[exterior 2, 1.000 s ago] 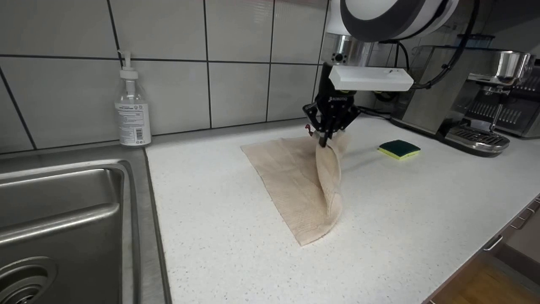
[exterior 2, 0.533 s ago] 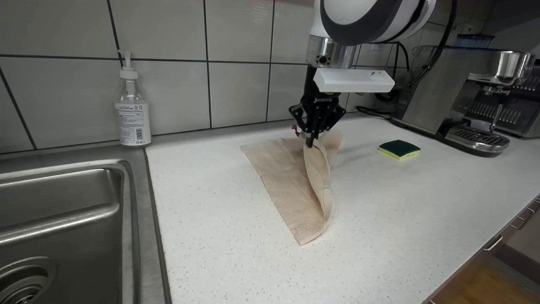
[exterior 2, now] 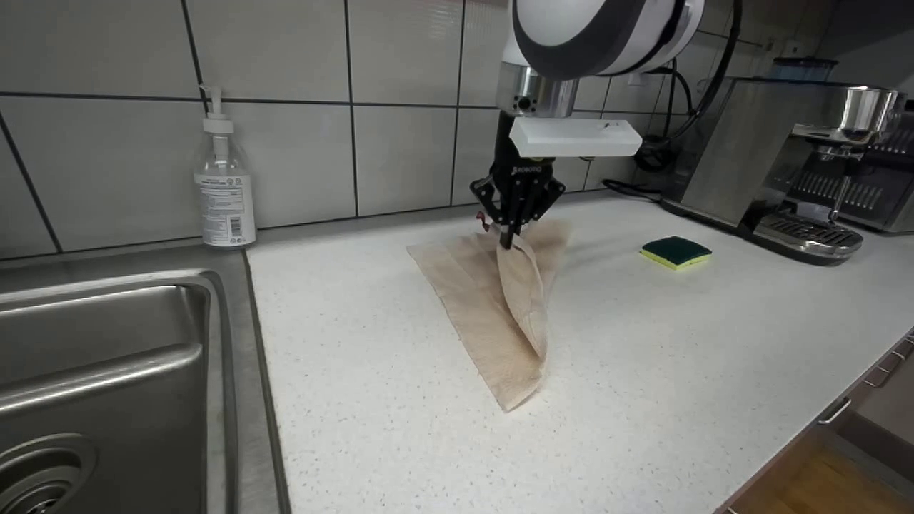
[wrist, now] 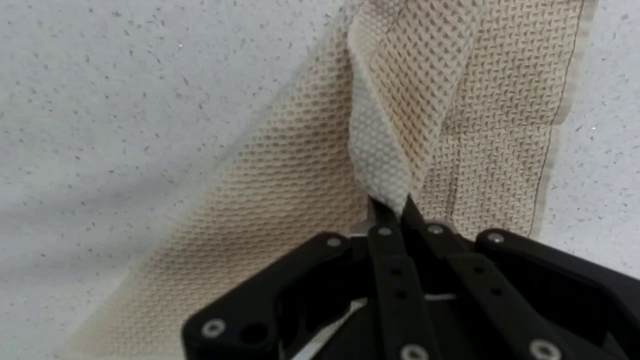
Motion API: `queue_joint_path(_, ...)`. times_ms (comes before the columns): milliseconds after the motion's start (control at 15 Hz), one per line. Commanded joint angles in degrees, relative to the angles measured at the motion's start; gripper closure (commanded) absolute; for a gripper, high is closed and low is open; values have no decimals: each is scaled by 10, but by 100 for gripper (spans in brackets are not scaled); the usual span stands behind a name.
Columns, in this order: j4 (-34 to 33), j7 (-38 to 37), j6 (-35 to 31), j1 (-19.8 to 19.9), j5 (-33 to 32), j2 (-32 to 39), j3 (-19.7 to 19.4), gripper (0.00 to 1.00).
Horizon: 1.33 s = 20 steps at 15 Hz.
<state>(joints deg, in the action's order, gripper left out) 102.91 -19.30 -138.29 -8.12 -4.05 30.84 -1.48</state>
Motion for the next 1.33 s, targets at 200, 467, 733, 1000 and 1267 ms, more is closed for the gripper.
queue_joint_path(200, -68, 25, 41, -2, 6, 40, 7, 99)
queue_joint_path(467, -99, 30, 56, -5, 6, 62, 8, 99)
queue_joint_path(733, -131, 36, 69, -8, 6, 85, 9, 99)
queue_joint_path(1000, -158, 42, 80, -9, 6, 103, 12, 99)
queue_joint_path(1267, -183, 44, 95, -11, 5, 122, 12, 99)
